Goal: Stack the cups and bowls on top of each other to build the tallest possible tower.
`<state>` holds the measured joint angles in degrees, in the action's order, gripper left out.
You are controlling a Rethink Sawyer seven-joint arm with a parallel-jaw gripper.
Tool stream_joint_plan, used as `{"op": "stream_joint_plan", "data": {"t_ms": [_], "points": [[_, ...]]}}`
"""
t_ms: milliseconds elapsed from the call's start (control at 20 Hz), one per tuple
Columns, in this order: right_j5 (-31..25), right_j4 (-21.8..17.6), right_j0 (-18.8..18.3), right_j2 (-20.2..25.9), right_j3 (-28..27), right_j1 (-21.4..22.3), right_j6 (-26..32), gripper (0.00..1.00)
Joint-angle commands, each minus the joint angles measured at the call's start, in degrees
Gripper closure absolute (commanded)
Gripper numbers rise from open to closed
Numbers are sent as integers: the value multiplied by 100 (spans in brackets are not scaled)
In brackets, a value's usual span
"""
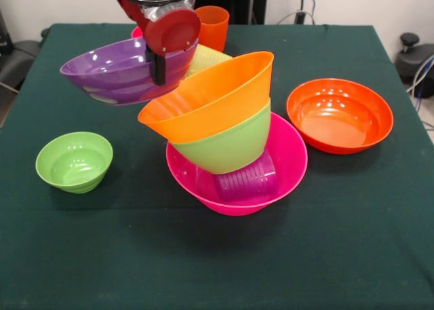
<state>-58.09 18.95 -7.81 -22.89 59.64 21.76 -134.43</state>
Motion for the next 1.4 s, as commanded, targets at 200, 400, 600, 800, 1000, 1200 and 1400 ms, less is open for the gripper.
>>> {"op": "stream_joint_plan", "data": {"t_ms": [200, 400, 600, 800, 1000, 1200, 1400], "points": [[-720, 87, 110, 402, -279, -149, -981, 100], [-664, 108, 191, 435, -242, -137, -920, 100], [-629, 205, 306, 476, -327, -212, -1076, 100], [-792, 301, 482, 334, -570, -351, -1498, 100], [-788, 399, 582, 226, -650, -419, -1683, 100], [-551, 461, 701, 207, -571, -471, -1704, 100], [-465, 527, 809, 157, -523, -496, -1829, 100]]}}
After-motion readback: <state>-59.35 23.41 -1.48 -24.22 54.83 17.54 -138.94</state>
